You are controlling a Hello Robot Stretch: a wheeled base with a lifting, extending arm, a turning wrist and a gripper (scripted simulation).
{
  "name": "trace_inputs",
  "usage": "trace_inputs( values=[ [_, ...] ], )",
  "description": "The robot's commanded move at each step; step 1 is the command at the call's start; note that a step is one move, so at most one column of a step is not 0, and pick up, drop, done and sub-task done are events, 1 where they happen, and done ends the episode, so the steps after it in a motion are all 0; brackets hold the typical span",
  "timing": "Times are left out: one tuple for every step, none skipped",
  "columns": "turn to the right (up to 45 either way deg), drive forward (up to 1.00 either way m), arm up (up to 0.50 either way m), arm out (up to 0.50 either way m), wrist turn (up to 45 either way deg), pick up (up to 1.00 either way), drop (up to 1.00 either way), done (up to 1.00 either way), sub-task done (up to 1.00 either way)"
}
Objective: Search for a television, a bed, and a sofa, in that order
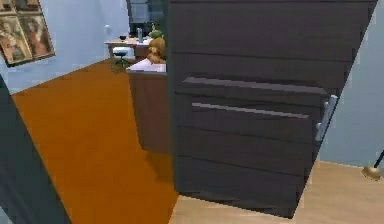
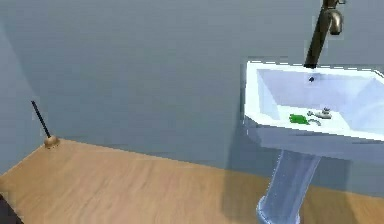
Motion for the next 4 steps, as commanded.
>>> trace_inputs(
  values=[
    [0.0,0.70,0.00,0.00,0.0,0.00,0.00,0.00,0.00],
    [-45.0,0.00,0.00,0.00,0.0,0.00,0.00,0.00,0.00],
    [-15.0,0.00,0.00,0.00,0.0,0.00,0.00,0.00,0.00],
    [0.0,1.00,0.00,0.00,0.0,0.00,0.00,0.00,0.00]
  ],
)
